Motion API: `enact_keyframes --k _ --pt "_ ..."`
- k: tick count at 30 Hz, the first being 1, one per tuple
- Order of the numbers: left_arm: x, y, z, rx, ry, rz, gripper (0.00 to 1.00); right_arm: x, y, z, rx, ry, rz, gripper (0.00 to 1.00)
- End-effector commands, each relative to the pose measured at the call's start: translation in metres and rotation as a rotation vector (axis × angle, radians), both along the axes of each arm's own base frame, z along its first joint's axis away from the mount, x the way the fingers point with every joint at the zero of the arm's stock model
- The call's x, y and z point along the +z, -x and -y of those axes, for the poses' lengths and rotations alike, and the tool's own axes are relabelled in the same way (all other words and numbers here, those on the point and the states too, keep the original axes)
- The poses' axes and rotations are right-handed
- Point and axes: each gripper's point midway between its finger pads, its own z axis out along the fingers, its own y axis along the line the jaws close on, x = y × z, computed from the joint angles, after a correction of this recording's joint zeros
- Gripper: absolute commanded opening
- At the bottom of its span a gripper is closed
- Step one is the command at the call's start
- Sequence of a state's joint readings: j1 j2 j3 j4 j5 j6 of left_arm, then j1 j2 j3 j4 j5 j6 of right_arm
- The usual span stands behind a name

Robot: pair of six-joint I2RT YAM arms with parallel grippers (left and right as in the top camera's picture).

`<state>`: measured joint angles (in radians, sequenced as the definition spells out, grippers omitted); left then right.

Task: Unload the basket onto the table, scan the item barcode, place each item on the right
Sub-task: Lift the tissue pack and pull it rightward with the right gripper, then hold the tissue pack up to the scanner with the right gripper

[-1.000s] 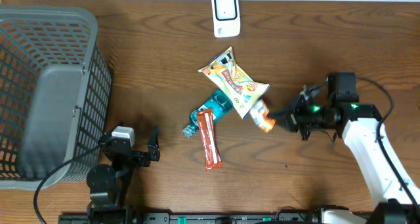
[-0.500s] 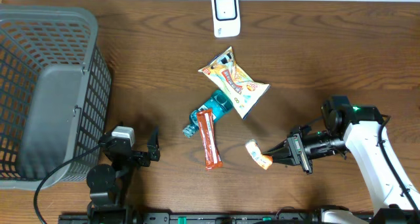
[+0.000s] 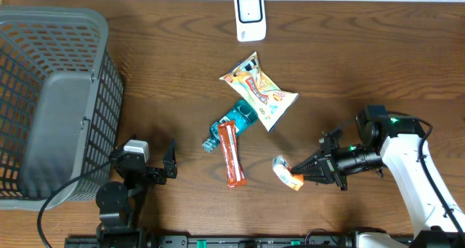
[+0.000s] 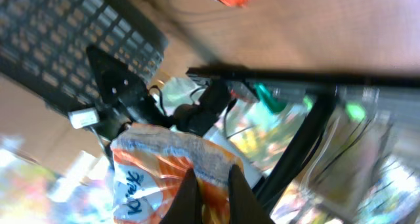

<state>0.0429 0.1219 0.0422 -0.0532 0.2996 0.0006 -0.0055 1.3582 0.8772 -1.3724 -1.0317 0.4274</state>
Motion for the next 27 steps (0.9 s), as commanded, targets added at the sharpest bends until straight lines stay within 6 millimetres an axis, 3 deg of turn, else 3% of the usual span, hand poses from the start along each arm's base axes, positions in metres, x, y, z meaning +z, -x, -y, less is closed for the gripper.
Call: enact_keyframes --k 1,13,20,27 --pt "-0.016 0.001 -0.001 0.003 -0.005 -0.036 0.98 0.0 -0.011 0.0 0.107 -0.031 0.272 0.01" --pt "-0.016 0.001 -0.001 0.003 -0.005 -0.036 0.98 0.004 -0.091 -0.011 0.168 -0.002 0.827 0.01" --pt "-0.016 0.001 -0.001 0.003 -0.005 -0.036 0.98 0.032 -0.154 -0.021 0.191 0.098 1.266 0.01" --pt "-0.016 0.001 -0.001 0.003 -0.005 -0.036 0.98 0.069 -0.217 -0.034 0.207 0.432 1.737 0.01"
